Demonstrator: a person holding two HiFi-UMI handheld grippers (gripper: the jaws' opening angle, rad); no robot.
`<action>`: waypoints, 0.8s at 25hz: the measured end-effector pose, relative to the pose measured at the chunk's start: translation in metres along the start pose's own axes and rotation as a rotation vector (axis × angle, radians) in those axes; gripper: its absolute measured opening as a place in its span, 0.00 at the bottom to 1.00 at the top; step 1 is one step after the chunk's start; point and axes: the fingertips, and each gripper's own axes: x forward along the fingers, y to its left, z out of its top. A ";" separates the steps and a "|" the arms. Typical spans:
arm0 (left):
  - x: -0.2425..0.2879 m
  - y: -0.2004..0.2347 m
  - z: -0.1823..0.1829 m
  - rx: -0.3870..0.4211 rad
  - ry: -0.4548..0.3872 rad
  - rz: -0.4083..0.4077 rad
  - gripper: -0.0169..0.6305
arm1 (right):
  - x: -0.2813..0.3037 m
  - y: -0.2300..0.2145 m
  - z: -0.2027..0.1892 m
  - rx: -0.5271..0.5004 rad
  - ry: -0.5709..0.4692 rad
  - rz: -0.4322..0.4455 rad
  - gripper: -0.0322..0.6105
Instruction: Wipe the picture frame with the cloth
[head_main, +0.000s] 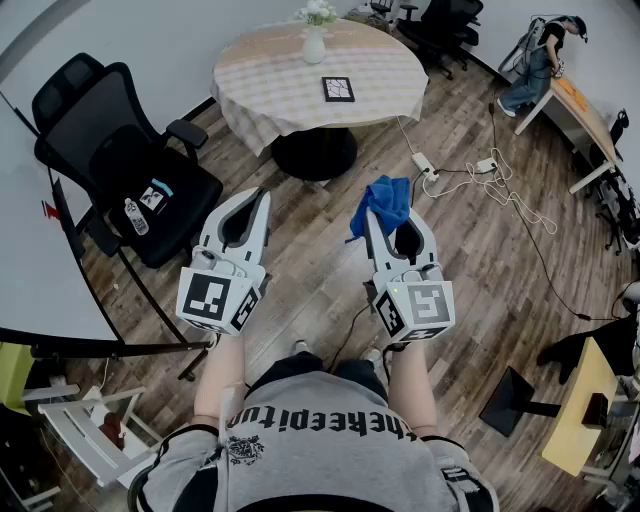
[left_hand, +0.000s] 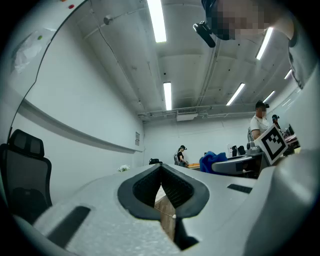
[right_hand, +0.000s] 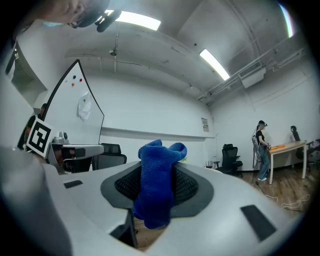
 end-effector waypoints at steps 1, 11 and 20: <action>0.001 0.001 0.000 0.001 -0.002 -0.003 0.05 | 0.002 0.001 0.000 -0.001 -0.002 0.001 0.28; 0.001 0.015 -0.002 0.006 0.000 -0.005 0.05 | 0.013 0.009 -0.002 -0.004 -0.007 -0.001 0.28; 0.000 0.018 0.001 0.003 -0.011 -0.021 0.05 | 0.012 0.013 0.000 -0.004 -0.013 -0.014 0.28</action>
